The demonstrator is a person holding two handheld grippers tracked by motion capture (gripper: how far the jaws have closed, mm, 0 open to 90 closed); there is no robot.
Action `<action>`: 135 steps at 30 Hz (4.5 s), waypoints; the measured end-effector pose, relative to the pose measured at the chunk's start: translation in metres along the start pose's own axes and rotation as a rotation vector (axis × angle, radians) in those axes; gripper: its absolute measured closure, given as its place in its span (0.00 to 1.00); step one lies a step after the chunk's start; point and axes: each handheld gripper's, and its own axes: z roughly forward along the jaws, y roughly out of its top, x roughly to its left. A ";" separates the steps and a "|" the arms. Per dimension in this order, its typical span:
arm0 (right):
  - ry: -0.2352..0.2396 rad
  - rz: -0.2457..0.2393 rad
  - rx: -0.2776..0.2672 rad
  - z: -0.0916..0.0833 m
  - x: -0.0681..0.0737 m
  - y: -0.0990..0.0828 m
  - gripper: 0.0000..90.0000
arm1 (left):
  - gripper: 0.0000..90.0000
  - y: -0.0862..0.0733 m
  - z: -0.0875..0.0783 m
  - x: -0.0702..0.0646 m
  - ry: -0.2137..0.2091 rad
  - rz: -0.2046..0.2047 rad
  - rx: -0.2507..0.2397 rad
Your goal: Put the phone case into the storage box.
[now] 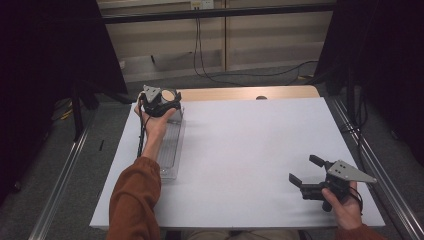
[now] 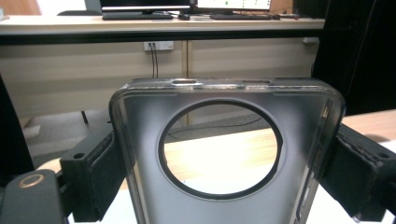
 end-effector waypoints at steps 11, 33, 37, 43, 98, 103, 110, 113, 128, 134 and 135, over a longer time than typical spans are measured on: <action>0.001 0.005 -0.003 0.000 0.001 0.000 0.00 | 0.12 0.001 0.010 -0.005 0.036 -0.015 0.013; 0.008 0.004 -0.003 0.000 0.000 0.000 0.00 | 0.09 0.000 0.016 -0.006 0.012 0.029 0.035; 0.008 0.005 -0.001 0.000 0.000 0.000 0.00 | 0.05 -0.001 0.017 -0.007 0.000 0.024 0.032; 0.010 0.001 -0.003 -0.001 0.000 0.000 0.00 | 0.03 0.001 0.015 -0.006 -0.005 0.024 0.023; -0.002 0.006 -0.008 0.001 0.001 -0.002 0.00 | 0.02 -0.004 -0.049 0.015 -0.144 -0.047 -0.050; -0.008 0.018 -0.004 0.002 -0.001 -0.002 0.00 | 0.02 0.000 -0.057 0.009 -0.163 -0.026 -0.064; 0.007 -0.004 -0.001 0.004 -0.002 -0.002 0.00 | 0.03 0.001 -0.069 0.005 -0.173 0.010 -0.058; 0.000 0.004 -0.004 0.004 -0.002 -0.002 0.00 | 0.04 0.003 -0.074 0.003 -0.195 -0.010 -0.074; -0.008 -0.006 -0.006 0.001 0.000 0.000 0.00 | 0.04 -0.003 -0.111 -0.009 -0.244 0.042 -0.101; -0.019 -0.008 -0.013 0.001 0.001 0.000 0.00 | 0.04 -0.007 -0.130 -0.009 -0.258 0.028 -0.121; -0.021 -0.009 -0.014 0.001 0.001 0.001 0.00 | 0.04 -0.007 -0.132 -0.011 -0.261 0.005 -0.132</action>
